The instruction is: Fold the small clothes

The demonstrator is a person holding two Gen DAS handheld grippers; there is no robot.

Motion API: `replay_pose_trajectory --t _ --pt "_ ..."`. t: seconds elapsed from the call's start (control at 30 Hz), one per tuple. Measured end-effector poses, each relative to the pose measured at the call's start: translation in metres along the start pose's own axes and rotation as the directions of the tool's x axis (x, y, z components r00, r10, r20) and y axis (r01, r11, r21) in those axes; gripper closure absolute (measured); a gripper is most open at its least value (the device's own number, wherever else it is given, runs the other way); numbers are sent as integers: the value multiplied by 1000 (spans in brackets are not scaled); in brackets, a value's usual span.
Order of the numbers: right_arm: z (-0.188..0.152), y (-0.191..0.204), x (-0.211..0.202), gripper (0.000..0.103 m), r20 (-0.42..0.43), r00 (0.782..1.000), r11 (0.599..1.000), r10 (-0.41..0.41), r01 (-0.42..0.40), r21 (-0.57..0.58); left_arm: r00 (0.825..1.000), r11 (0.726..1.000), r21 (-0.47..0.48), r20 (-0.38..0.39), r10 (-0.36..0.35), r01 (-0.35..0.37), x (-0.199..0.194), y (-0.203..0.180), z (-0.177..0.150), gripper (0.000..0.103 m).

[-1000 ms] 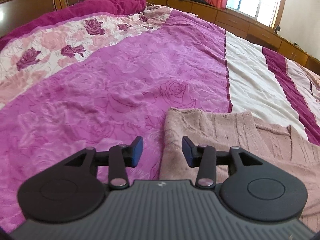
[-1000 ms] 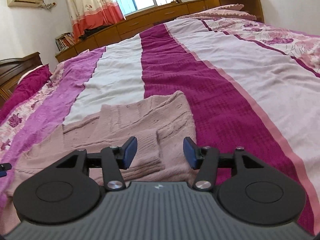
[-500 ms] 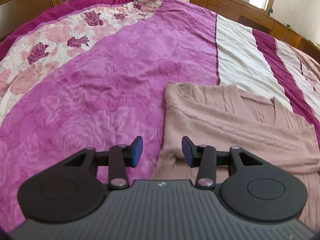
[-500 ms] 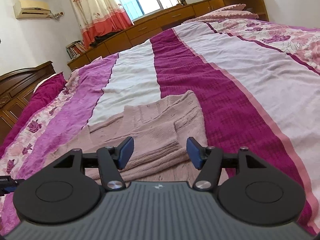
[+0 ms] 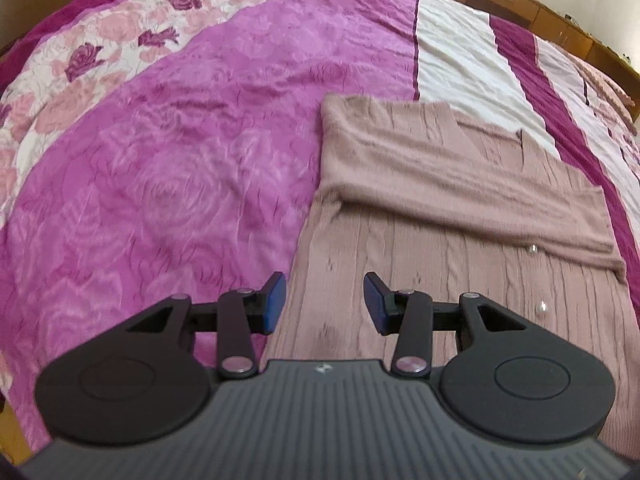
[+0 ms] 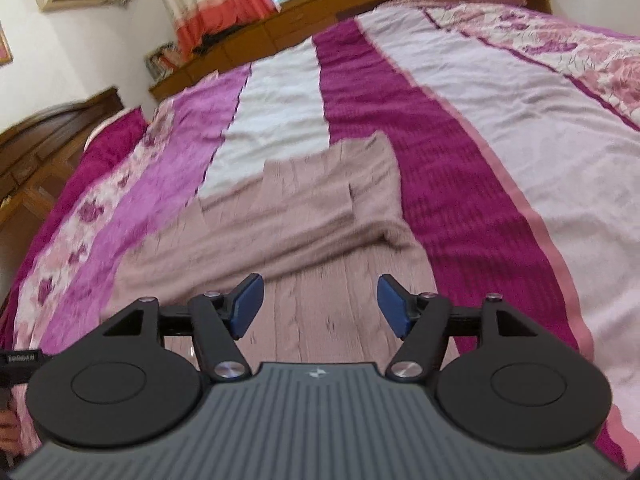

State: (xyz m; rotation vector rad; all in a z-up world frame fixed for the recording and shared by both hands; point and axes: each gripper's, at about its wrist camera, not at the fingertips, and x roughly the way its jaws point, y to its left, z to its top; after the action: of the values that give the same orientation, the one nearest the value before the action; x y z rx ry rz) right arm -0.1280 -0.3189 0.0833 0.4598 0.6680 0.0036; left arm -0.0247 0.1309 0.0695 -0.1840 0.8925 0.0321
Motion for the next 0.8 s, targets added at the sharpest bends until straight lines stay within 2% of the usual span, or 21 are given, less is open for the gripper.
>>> replay_pose_trajectory --t 0.13,0.2,0.23,0.37,0.5,0.63,0.8 --pt "-9 -6 -6 33 -65 998 999 -6 4 -33 1000 1000 3 -31 -7 7 -7 5 -15 58" --pt "-12 -12 -9 33 -99 995 999 -25 21 -35 999 1000 10 -43 -6 7 -10 8 -23 43" --pt "-12 -16 -10 33 -111 993 999 -31 28 -30 999 1000 14 -46 -3 3 -10 9 -25 42" --pt "-16 -32 -18 33 -142 989 999 -50 50 -6 997 1000 21 -75 14 -12 -9 15 -31 42" --pt "-19 -44 -22 33 -189 980 998 -58 57 -13 995 1000 8 -105 -1 2 -8 22 -37 42" --pt "-21 -52 -22 33 -262 964 999 -48 46 -16 990 1000 5 -137 -23 24 -4 25 -44 42" --pt "-24 -56 -18 33 -327 945 1000 -21 14 -24 986 998 57 -163 -17 27 -1 22 -49 42"
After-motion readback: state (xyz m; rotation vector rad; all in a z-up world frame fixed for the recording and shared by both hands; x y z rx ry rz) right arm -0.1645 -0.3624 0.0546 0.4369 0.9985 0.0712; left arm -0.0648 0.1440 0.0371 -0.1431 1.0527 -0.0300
